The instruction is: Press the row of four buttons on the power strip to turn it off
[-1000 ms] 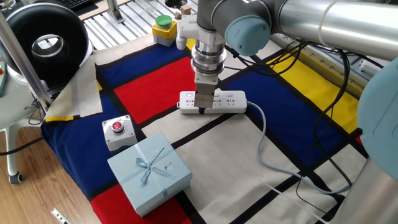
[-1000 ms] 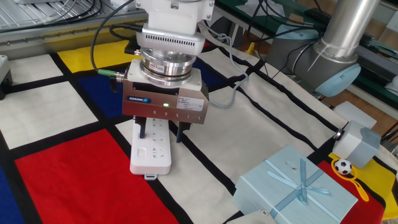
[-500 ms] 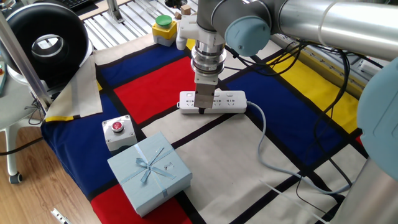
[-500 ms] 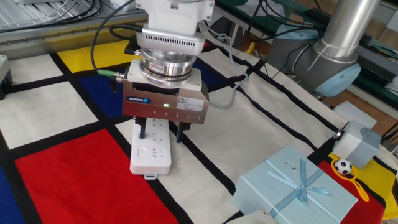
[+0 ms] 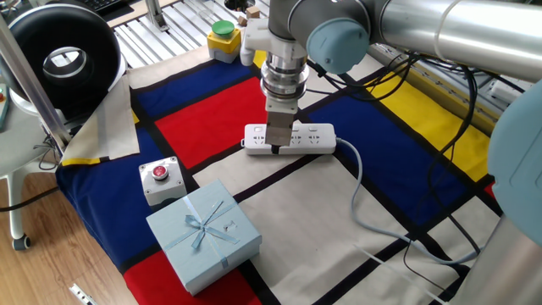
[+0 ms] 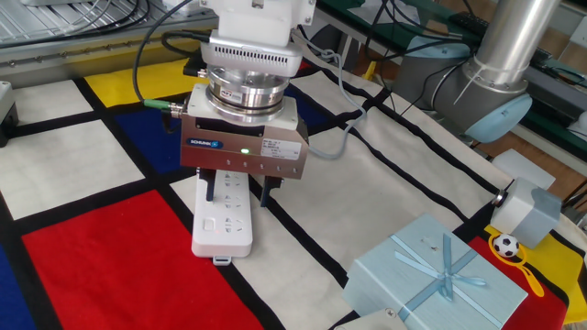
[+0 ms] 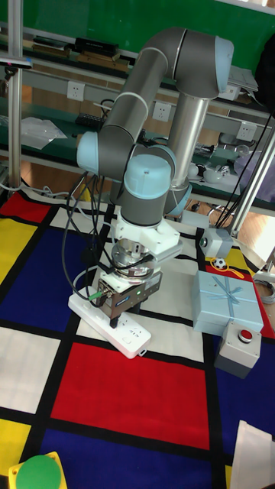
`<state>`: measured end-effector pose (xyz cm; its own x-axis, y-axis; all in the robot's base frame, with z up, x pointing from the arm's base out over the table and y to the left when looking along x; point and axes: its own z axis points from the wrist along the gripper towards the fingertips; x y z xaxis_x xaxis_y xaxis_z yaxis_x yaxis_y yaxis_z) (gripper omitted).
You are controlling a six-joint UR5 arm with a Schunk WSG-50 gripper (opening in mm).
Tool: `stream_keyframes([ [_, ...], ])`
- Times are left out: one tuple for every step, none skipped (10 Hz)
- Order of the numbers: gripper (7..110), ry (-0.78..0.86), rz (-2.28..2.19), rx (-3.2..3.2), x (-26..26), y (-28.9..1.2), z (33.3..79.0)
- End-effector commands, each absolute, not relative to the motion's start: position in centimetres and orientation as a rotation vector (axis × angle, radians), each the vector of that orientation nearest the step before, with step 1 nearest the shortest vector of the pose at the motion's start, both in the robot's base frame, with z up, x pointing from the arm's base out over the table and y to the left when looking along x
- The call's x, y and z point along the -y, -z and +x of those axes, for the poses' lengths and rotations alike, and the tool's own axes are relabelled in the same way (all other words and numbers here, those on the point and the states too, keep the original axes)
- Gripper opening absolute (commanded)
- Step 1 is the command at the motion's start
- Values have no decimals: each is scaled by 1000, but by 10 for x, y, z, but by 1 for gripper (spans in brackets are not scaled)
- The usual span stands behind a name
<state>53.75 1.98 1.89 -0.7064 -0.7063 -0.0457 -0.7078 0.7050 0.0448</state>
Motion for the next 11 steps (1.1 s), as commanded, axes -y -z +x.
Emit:
stream_keyframes([
  [66,-116,-1174,-2881,-21,-25,538],
  [66,-117,-1175,-2882,-20,-26,538],
  [66,-117,-1175,-2882,-20,-26,538],
  [66,-114,-1165,-2891,-19,-26,538],
  [66,-100,-1160,-2908,-16,-26,535],
  [66,-88,-1164,-2925,-13,-26,532],
  [66,-80,-1207,-2920,-10,-26,530],
  [66,-90,-1243,-2907,-11,-26,529],
  [66,-111,-1265,-2895,-14,-26,528],
  [66,-103,-1286,-2894,-12,-26,526],
  [66,-78,-1296,-2900,-8,-26,526],
])
